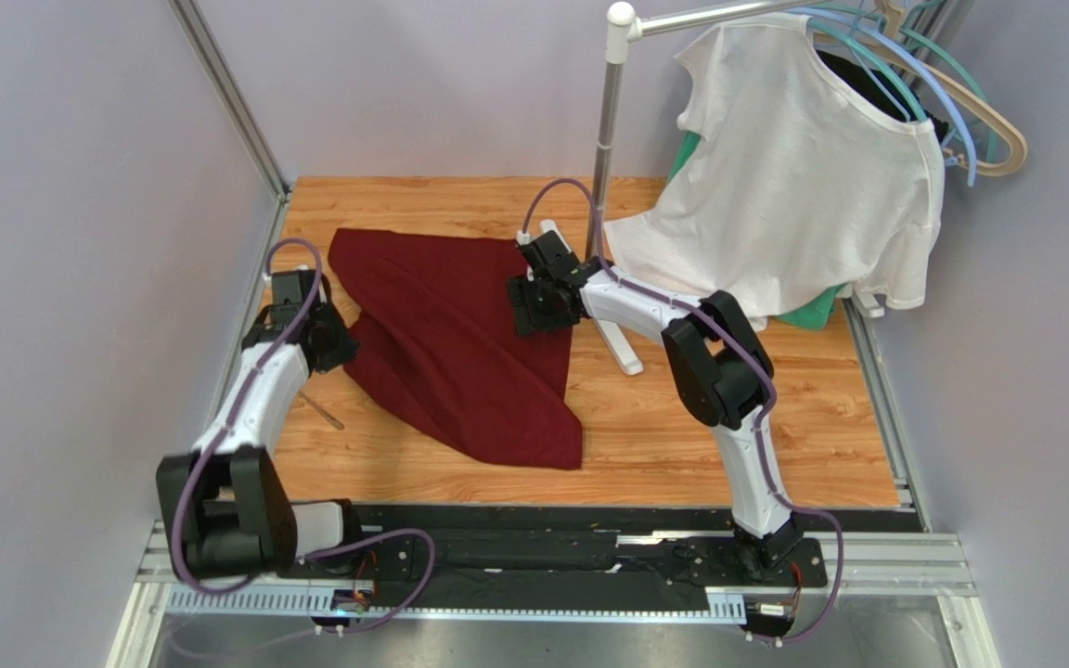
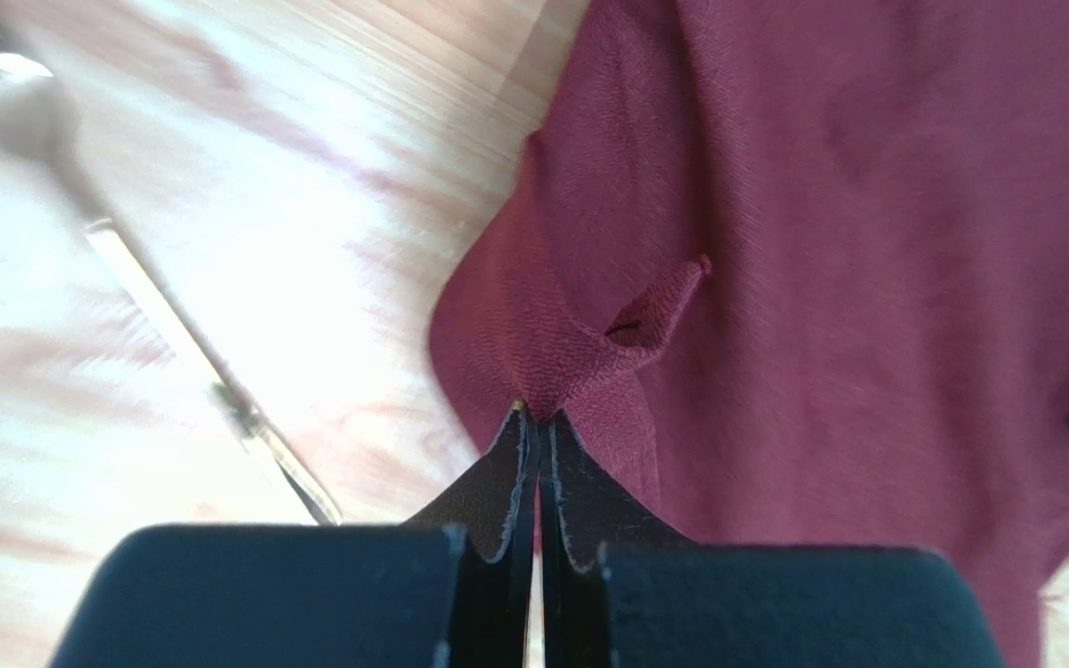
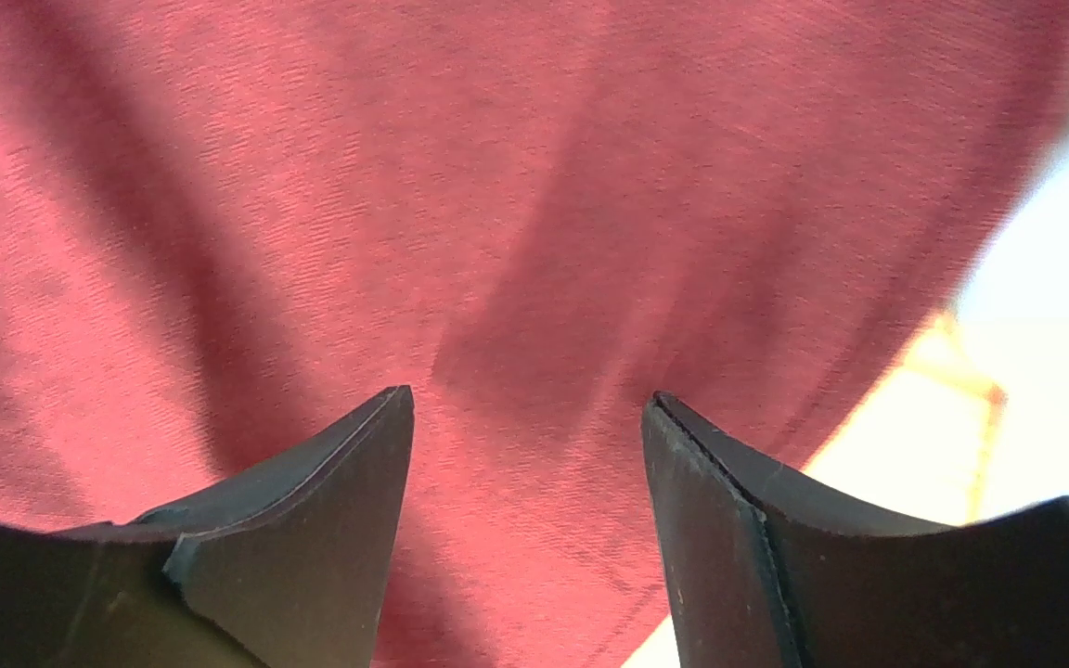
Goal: Fold the napkin, place the utensils inside, and roll it up
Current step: Flatten out the napkin at the center of the board.
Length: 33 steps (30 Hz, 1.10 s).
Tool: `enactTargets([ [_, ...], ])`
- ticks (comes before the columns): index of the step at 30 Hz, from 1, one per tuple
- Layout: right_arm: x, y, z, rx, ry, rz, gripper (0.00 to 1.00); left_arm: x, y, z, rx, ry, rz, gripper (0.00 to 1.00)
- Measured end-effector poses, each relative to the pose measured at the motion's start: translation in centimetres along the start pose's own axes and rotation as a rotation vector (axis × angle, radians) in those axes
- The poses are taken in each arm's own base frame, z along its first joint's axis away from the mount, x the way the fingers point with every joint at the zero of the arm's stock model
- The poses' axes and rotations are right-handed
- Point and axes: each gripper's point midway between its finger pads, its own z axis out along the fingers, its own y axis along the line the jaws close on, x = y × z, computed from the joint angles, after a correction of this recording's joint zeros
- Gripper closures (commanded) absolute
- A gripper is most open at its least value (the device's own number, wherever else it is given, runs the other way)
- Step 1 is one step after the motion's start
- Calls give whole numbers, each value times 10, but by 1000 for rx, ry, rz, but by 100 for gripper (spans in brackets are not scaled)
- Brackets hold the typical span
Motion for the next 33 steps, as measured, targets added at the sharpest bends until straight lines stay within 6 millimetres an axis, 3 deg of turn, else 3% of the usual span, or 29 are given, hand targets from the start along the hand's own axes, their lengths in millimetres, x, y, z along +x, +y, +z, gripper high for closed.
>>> enactTargets([
  [5,-8,-19,3,49,3,29,35,-12,14,-62,2,-191,-52,100],
  [9,-14,-27,5,67,-1,41,35,-10,26,-95,-4,-283,-94,99],
  [11,-15,-28,6,74,-1,41,35,-3,28,-103,2,-288,-110,81],
  [13,-16,-29,7,81,0,40,35,4,28,-109,9,-280,-129,46],
  [14,-17,-29,7,81,0,38,35,7,29,-111,10,-273,-135,18],
  [17,-16,-27,7,65,5,24,34,17,30,-114,9,-249,-152,6],
  [21,-12,-23,3,31,11,-4,34,18,34,-130,-12,-249,-161,5],
  [24,-4,-19,-6,10,26,-19,34,-1,28,-157,5,-316,-151,5],
  [27,2,-12,-23,-10,23,-34,34,-18,16,-172,58,-363,-142,7],
  [30,5,-1,-50,-33,-3,-53,34,-18,5,-156,100,-321,-131,9],
  [33,12,13,-82,-67,-42,-76,35,-3,-7,-118,116,-207,-100,10],
])
